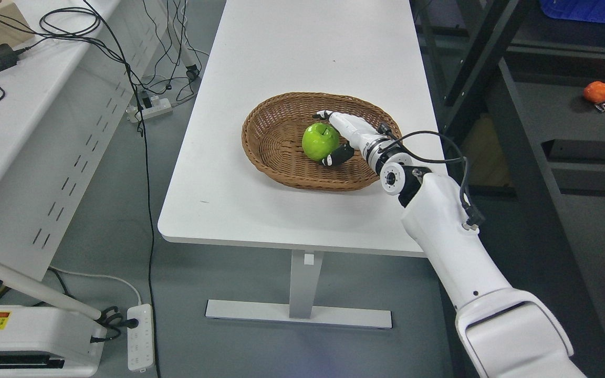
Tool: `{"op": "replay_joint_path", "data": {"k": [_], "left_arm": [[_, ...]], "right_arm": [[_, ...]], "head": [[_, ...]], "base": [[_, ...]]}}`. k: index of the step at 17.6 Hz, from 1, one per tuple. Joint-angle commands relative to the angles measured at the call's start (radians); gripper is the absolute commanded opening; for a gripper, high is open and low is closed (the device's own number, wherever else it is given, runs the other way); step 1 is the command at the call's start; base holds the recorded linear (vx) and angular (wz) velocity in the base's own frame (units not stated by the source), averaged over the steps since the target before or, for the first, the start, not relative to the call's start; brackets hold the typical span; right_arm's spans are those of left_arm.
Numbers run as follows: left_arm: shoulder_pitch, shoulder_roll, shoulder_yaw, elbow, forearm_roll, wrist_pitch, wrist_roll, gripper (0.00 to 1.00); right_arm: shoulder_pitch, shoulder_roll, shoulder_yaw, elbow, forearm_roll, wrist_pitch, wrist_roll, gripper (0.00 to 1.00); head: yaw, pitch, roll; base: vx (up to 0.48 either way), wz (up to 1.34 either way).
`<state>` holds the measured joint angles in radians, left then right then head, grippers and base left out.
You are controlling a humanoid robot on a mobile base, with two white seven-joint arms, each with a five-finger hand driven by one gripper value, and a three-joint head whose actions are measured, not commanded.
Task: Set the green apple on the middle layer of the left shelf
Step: 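Close the right hand fingers around the green apple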
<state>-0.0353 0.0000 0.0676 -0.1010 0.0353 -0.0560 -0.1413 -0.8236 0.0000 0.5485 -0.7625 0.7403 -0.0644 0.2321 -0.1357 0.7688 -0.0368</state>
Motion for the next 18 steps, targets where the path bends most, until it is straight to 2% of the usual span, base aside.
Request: {"op": "replay_joint_path", "data": {"k": [1,3,5,7,10,11,14,16,18], "left_arm": [[0.000,0.017,-0.002,0.000,0.000,-0.001,0.000,1.00],[0.000,0.017,0.001,0.001,0.000,-0.001,0.000,1.00],[0.000,0.017,-0.002,0.000,0.000,-0.001,0.000,1.00],[0.000,0.017,0.001,0.000,0.000,-0.001,0.000,1.00],[0.000,0.017,-0.002,0.000,0.000,-0.001,0.000,1.00],[0.000,0.017,-0.002,0.000,0.000,-0.001,0.000,1.00],[0.000,0.017,0.001,0.000,0.000,-0.001,0.000,1.00],[0.000,0.017,-0.002,0.000,0.000,-0.001,0.000,1.00],[0.000,0.017,0.001,0.000,0.000,-0.001,0.000,1.00]], "right_arm": [[0.001,-0.017,0.005,0.005,-0.001,0.000,-0.005,0.78],[0.004,-0.017,0.005,0.003,-0.001,-0.003,-0.008,0.72],[0.008,-0.017,0.005,0.002,-0.001,-0.003,-0.010,0.57],[0.009,-0.017,0.002,0.002,-0.002,-0.005,-0.011,0.47],[0.011,-0.017,-0.019,-0.009,-0.003,-0.008,-0.110,0.09],[0.009,-0.017,-0.044,-0.024,0.001,-0.008,-0.166,0.04],[0.038,-0.017,-0.117,-0.182,0.001,-0.002,-0.204,0.00],[0.069,-0.034,-0.200,-0.302,-0.002,0.011,-0.282,0.00],[0.128,-0.134,-0.220,-0.420,-0.015,0.027,-0.365,0.00]], "head": [[0.0000,0.000,0.000],[0.0000,0.000,0.000],[0.0000,0.000,0.000],[0.0000,0.000,0.000],[0.0000,0.000,0.000],[0.0000,0.000,0.000],[0.0000,0.000,0.000],[0.0000,0.000,0.000],[0.0000,0.000,0.000]], "base": [[0.030,0.00],[0.006,0.00],[0.000,0.00],[0.000,0.00],[0.000,0.00],[0.000,0.00],[0.000,0.00],[0.000,0.00],[0.000,0.00]]}}
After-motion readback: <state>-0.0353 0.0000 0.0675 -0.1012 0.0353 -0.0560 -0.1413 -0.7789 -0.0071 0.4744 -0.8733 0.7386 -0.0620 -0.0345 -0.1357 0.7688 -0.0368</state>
